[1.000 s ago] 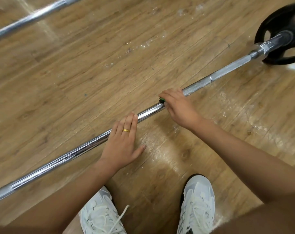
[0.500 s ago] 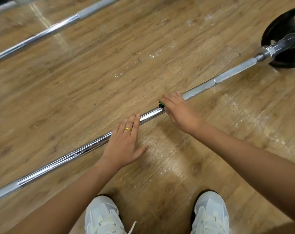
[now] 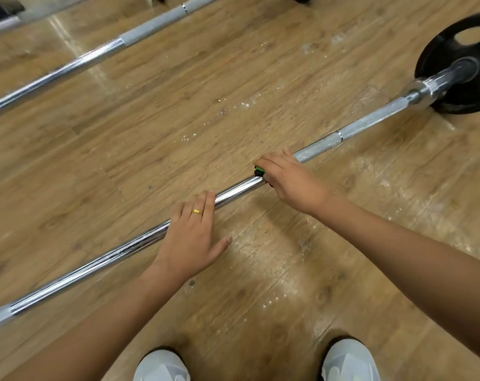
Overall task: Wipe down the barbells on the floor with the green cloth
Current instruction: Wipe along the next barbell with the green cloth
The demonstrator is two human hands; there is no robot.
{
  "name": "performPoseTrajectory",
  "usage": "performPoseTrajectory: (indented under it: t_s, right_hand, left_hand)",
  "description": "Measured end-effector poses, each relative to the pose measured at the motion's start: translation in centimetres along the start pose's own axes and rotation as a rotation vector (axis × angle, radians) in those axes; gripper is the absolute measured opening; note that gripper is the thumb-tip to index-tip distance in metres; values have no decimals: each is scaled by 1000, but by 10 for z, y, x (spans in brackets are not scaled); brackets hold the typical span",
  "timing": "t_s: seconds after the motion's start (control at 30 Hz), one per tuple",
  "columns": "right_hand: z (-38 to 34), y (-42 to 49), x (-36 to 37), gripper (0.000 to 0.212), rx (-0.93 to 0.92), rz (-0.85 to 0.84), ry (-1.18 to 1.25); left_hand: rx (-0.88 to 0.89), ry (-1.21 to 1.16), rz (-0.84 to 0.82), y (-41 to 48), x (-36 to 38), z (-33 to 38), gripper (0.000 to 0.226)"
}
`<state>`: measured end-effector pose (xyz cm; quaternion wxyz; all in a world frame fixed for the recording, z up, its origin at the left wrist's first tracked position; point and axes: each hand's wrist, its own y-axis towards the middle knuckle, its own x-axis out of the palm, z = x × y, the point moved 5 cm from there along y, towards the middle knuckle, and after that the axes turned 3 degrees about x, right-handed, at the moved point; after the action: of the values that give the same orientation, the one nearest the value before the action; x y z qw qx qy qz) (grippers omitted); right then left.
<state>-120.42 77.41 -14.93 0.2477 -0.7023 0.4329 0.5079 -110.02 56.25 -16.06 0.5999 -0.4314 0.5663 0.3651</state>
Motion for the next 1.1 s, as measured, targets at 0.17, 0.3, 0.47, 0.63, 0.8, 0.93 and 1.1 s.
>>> performPoseTrajectory:
  t_s: [0.17, 0.3, 0.47, 0.63, 0.8, 0.93, 1.1]
  right_hand:
    - [0, 7, 4, 41, -6, -14, -11]
    - [4, 13, 1, 40, -50, -48, -25]
    - [27, 10, -9, 40, 5, -27, -46]
    - [48, 11, -18, 43, 48, -57, -34]
    - [48, 15, -20, 40, 74, -70, -19]
    - [44, 18, -19, 40, 69, -89, 2]
    - [45, 19, -21, 37, 40, -112, -20]
  left_hand:
    - [46, 64, -30, 23, -3, 21, 103]
    - [39, 99, -46, 52, -2, 46, 108]
    - [47, 110, 4, 53, 3, 41, 105]
    - [72, 52, -2, 55, 1, 40, 106]
    - [90, 14, -14, 54, -1, 33, 103]
    - [58, 51, 21, 51, -4, 34, 98]
    - [51, 72, -51, 37, -5, 31, 100]
